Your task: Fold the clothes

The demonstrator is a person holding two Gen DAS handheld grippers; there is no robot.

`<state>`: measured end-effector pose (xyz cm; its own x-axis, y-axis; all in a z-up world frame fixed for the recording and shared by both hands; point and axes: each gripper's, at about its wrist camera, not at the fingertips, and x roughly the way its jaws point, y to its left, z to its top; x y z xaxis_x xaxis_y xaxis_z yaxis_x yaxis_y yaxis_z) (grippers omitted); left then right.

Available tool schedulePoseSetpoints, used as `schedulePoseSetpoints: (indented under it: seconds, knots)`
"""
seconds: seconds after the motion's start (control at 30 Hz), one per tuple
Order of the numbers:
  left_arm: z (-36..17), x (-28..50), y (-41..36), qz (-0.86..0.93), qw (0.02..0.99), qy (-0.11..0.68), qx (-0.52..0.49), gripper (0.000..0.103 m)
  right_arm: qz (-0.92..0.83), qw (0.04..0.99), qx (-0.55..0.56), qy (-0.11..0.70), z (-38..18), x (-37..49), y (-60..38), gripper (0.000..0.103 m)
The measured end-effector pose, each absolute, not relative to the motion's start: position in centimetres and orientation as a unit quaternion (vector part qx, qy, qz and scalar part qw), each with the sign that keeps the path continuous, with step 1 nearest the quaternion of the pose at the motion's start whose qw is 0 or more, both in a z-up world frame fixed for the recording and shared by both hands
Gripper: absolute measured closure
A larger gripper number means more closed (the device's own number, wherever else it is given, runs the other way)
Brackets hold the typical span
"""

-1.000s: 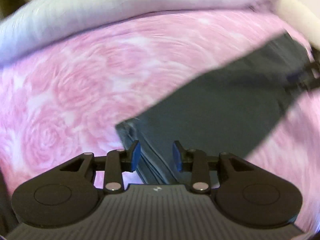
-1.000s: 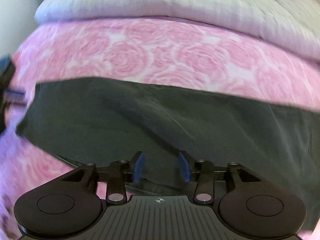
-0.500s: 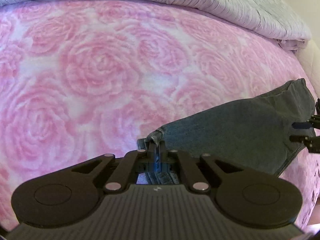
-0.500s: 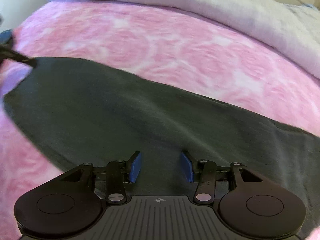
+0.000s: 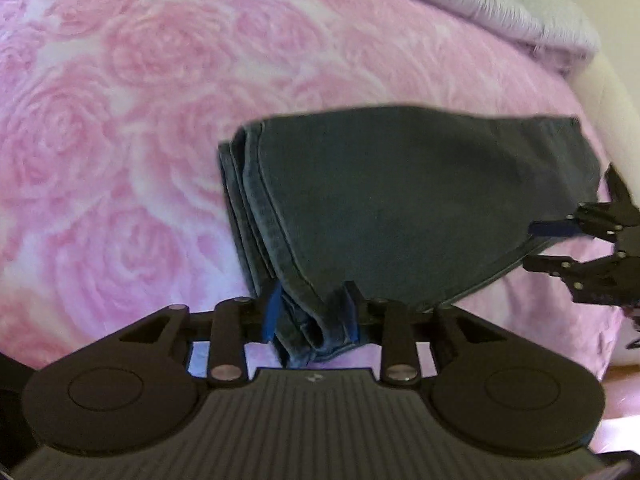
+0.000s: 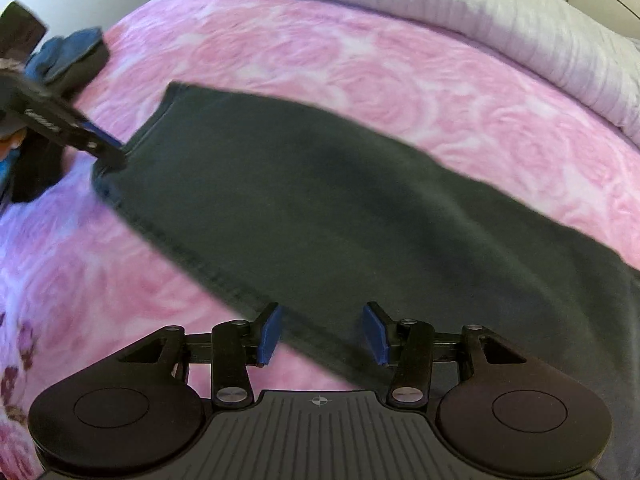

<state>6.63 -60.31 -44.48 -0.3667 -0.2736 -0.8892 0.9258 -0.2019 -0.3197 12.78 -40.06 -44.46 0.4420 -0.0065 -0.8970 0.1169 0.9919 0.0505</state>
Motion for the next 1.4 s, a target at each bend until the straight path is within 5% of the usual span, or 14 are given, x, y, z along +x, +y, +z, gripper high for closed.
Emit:
schedulePoseSetpoints:
  seconds: [0.13,0.83,1.13,1.4]
  knots:
    - [-44.4,7.0,-60.2,-0.694,0.429,0.443,0.372,0.101,-0.050,0.842,0.050,0.535,-44.9,11.8,-38.8,0.054]
    - [-43.9,6.7,-60.0,-0.711,0.393,0.398,0.426,0.101,0.032,0.851,-0.165,0.498,-46.0,13.6,-31.6,0.054]
    - [-42.8,8.3,-60.8,-0.719,0.379,0.418,0.405,0.101,0.045,0.796,-0.337,0.501,-49.5,14.5,-29.1,0.054]
    - [-43.6,7.8,-60.5,-0.701,0.394,0.418,0.422,0.099,0.047,0.803,-0.308,0.508,-48.6,13.8,-28.9,0.054]
